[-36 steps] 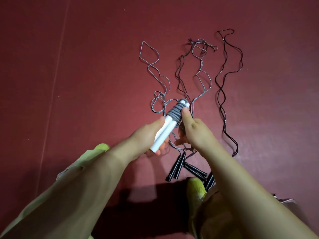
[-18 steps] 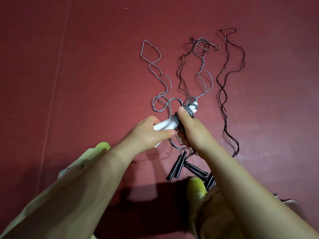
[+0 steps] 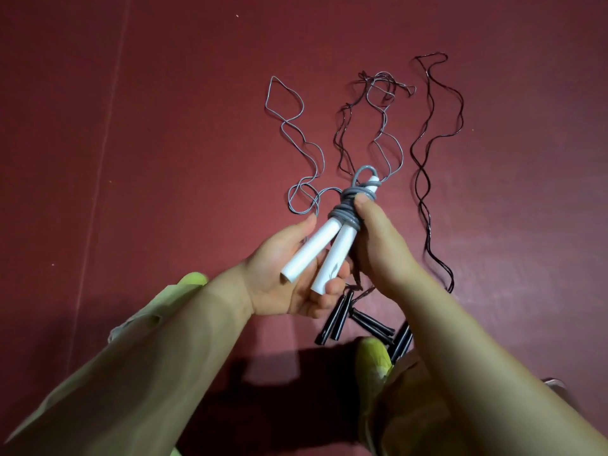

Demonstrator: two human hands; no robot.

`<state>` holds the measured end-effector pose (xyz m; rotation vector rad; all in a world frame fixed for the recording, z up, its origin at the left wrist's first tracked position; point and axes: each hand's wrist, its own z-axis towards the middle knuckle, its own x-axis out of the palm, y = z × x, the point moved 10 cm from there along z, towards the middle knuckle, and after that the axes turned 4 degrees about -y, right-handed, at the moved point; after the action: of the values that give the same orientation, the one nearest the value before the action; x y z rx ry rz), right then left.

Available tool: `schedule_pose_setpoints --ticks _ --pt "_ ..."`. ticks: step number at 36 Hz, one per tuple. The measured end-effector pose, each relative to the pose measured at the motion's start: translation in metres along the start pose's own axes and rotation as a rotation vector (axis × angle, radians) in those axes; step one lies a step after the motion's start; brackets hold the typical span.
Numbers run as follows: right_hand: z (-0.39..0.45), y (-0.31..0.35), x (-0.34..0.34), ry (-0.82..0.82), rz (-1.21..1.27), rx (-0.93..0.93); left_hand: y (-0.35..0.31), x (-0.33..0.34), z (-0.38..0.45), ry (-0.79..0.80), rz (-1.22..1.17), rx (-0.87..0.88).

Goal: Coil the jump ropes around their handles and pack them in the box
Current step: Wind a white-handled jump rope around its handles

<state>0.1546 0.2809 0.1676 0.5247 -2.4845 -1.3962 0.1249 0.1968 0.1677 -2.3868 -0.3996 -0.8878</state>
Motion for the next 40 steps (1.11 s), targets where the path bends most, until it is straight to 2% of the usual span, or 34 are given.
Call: schedule_pose_setpoints --ticks 6,10,18,24,29,32,37,40 --pt "0.0 -0.009 -0.006 0.047 -0.296 0.054 -0.004 -0.028 0.005 -0.225 0.072 0.06" --pt "-0.001 -0.006 -0.011 0.012 -0.432 0.051 -0.01 -0.046 0.003 -0.425 0.247 0.132" --pt "0.001 -0.001 -0.022 -0.099 -0.679 0.009 -0.023 -0.056 -0.003 -0.622 0.421 0.223" --pt "0.002 -0.001 -0.022 -0.128 -0.629 -0.013 -0.039 -0.071 -0.008 -0.767 0.645 0.29" --pt "0.0 -0.015 -0.012 -0.009 -0.429 0.103 -0.055 -0.083 -0.023 -0.967 0.889 0.376" --pt "-0.004 -0.013 -0.008 0.013 -0.429 0.097 -0.058 -0.083 -0.026 -0.99 0.917 0.395" --pt "-0.005 -0.007 -0.011 -0.05 -0.458 0.073 -0.057 -0.073 -0.023 -0.948 0.96 0.384" --pt "-0.004 -0.005 -0.012 -0.061 -0.438 0.042 -0.051 -0.069 -0.015 -0.804 0.878 0.364"
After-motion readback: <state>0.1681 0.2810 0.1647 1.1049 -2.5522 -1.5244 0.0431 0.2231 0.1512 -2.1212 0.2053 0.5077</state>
